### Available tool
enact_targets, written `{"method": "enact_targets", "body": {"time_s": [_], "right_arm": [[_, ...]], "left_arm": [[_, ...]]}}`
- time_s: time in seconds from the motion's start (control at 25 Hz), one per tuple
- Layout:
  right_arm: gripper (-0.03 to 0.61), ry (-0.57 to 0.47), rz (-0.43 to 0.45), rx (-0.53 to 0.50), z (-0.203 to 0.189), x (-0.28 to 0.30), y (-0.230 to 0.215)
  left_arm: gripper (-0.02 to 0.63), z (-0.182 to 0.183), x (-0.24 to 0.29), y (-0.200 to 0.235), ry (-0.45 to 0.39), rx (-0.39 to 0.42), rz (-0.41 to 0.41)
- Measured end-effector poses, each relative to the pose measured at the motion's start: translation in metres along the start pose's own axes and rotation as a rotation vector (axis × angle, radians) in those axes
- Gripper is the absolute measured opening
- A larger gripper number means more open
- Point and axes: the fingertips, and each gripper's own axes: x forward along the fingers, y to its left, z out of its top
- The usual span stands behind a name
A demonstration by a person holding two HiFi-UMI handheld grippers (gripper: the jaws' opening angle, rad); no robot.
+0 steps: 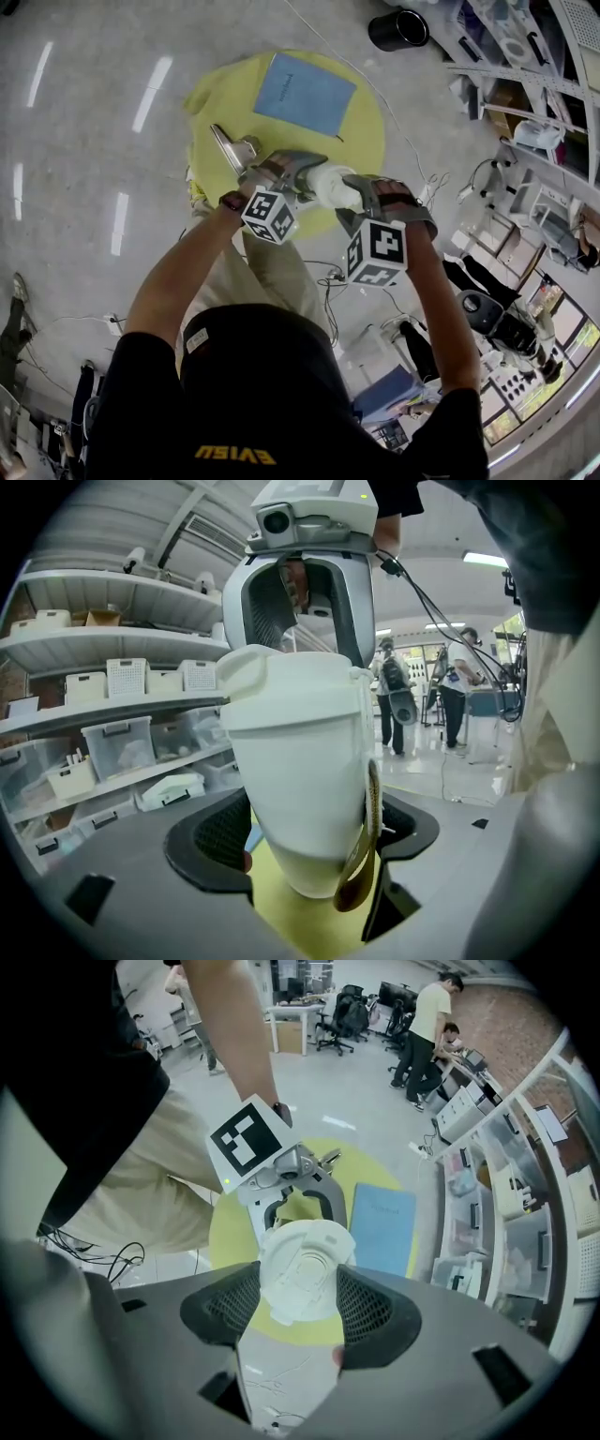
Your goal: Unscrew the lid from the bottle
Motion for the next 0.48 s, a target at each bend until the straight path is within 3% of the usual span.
{"method": "enact_targets", "body": {"time_s": [0.08,0.16,0.4,0.48], "right_arm": [[0.255,-0.009,-0.004,0.05,0.002,0.001,-0.001],[0.256,-0.057,-0.006,0.199,0.003,-0.003,-0.001],[0.314,-0.237,-0.048,0.927,-0.002,-0.018,-0.014],[0.316,-0.251,-0.086,1.092,-0.005,-0.017,-0.021]], "left_arm": [[0.385,-0.003,-0.001,0.0,0.002,-0.005,0.007],[0.383,-0.004,-0.002,-0.001,0.007,-0.015,0.012],[0.381,-0.002,-0.001,-0.002,0.022,-0.026,0.005],[0.38,-0.002,-0.001,-0.002,0.028,-0.03,0.004]]}}
